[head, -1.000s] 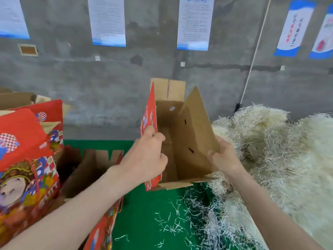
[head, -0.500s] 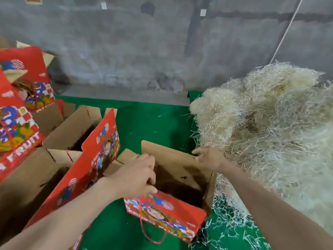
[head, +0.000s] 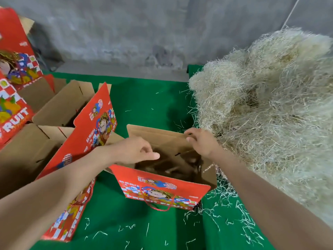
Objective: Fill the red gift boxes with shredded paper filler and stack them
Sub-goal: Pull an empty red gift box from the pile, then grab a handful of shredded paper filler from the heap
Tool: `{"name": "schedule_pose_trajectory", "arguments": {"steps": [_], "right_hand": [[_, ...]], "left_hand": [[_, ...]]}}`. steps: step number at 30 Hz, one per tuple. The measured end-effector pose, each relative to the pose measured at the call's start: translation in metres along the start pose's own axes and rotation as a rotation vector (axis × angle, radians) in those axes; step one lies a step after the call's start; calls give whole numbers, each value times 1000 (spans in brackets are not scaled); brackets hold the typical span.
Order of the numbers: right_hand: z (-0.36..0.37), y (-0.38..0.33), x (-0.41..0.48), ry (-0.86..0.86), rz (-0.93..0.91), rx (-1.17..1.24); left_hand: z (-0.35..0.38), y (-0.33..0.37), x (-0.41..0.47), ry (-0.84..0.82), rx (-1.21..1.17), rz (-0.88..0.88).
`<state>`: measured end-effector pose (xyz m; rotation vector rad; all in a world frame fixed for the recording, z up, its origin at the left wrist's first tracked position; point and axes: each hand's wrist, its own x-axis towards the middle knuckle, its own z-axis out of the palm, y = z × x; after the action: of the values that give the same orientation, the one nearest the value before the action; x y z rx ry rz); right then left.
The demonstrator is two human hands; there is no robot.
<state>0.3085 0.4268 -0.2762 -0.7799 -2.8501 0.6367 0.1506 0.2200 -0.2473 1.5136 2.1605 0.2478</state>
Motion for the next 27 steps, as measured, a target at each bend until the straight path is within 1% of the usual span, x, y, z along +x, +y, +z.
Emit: {"name": "schedule_pose_trajectory", "arguments": {"steps": [1,2,3,4,6,7,8,11,14,16,18,19,21,23,24,25,27], "right_hand": [[1,0,-4,33,41,20],[2,0,-7,68,88,31],[3,1,-10,96,135,34],[4,1,-14,111,179,35],[4,0,-20,90,237,15],[4,-1,-22,74,240,-8],[3,-3,-25,65,235,-29],[0,-5,-30,56,224,-39],[4,-7,-33,4,241,-56],[6,-9,-34,-6,247,-38],[2,-10,-37,15,225,50],[-4,-7,-40,46,219,104],[-22,6,-46,173,239,133],[-47,34,-53,349,298,12],[-61,52,-57,389,365,-105],[-76,71,-63,378,452,-220],[-99,108,-76,285,602,-364]], "left_hand": [[-1,2,5,222,100,20],[-3,3,11,407,208,37],[-4,5,19,502,287,47],[-4,8,27,501,340,45],[0,15,41,365,370,-32],[3,17,46,302,379,-79],[4,16,50,266,393,-88],[0,6,59,254,343,-13],[-3,0,65,172,415,29],[-1,2,65,152,461,33],[1,9,64,163,443,18],[3,13,64,179,398,16],[11,26,64,259,291,47],[21,45,62,346,167,144],[25,59,62,373,105,200],[29,74,63,391,45,244],[35,104,66,409,-102,276]]}}
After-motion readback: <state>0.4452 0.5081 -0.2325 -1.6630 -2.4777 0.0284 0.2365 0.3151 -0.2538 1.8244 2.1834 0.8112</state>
